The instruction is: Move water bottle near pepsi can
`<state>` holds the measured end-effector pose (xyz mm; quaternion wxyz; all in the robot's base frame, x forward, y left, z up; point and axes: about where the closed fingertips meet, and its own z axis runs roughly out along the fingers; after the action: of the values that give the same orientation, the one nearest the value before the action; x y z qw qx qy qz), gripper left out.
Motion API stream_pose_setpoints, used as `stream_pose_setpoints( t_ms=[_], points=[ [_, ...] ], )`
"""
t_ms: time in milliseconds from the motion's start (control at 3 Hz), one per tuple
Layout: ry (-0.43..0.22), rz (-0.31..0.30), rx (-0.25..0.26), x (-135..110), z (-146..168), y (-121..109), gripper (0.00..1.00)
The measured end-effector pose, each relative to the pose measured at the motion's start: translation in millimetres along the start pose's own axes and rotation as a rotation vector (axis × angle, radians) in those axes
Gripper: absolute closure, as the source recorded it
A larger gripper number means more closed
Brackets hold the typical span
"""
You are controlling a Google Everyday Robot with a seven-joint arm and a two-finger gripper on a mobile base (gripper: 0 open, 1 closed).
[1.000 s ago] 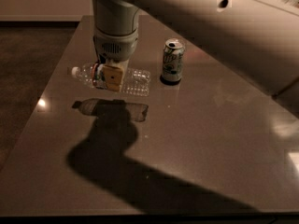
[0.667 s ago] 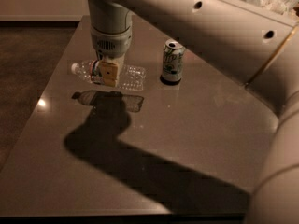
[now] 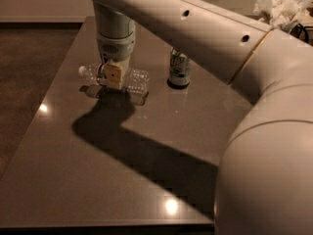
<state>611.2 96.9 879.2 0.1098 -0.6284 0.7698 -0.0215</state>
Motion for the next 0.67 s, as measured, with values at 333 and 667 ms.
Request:
stream_pose_setpoints(
  t_ms=[333, 667],
  points=[
    [0.003, 0.020, -0.006, -1.6, 12.4, -11.0, 0.59],
    [0.010, 0.013, -0.022, -2.6, 22.2, -17.6, 0.35]
  ],
)
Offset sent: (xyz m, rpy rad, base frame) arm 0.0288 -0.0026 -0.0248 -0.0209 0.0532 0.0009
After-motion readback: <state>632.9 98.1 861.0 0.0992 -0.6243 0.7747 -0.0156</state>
